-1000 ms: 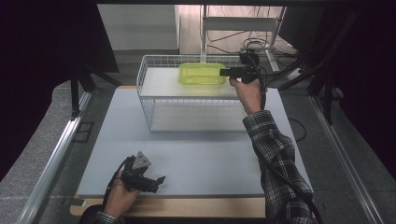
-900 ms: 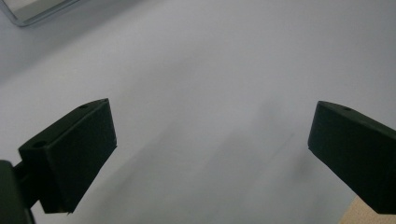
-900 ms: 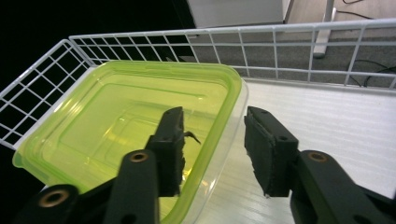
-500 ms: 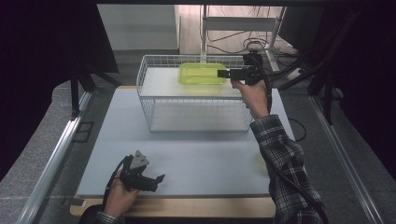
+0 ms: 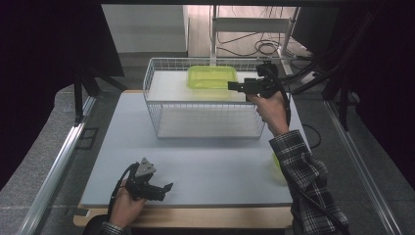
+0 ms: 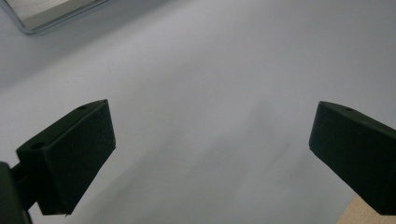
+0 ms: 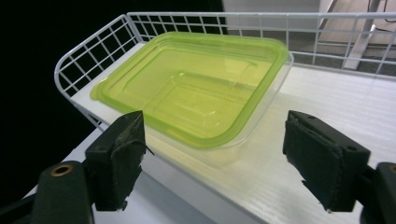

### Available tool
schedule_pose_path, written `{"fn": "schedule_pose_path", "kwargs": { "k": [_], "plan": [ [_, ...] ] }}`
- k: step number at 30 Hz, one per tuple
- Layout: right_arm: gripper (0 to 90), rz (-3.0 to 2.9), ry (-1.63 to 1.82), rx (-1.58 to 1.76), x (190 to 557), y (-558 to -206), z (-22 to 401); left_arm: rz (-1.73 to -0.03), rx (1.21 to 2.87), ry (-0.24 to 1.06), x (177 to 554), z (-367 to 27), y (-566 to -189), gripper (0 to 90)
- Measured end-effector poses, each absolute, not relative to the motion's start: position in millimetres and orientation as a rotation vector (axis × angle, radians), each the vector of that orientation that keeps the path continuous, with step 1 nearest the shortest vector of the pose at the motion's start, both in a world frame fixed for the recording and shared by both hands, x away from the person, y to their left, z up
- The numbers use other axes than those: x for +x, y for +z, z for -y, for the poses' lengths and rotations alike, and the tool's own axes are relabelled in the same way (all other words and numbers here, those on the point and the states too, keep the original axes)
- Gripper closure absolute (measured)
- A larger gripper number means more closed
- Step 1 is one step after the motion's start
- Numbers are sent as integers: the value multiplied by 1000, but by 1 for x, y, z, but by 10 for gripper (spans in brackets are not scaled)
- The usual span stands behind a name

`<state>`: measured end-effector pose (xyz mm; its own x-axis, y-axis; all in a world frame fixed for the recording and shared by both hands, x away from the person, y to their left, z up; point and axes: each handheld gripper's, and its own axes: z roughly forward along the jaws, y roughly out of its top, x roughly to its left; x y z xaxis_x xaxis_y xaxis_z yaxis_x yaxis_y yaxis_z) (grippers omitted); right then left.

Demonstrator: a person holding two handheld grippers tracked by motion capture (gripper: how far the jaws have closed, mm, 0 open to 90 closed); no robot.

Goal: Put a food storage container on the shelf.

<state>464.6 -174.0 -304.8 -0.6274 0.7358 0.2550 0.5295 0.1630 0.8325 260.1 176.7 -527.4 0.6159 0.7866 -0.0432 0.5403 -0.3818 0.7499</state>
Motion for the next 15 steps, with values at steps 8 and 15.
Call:
{"fn": "schedule_pose_path", "kwargs": {
  "k": [8,15],
  "plan": [
    [162,-2253,1443,1173,449,-306,172,-1058,2052,386,261,-179,-526,7],
    [148,-2264,1422,1106,435,-307,170,-1063,2030,376,261,-180,-526,8]
  ]
}}
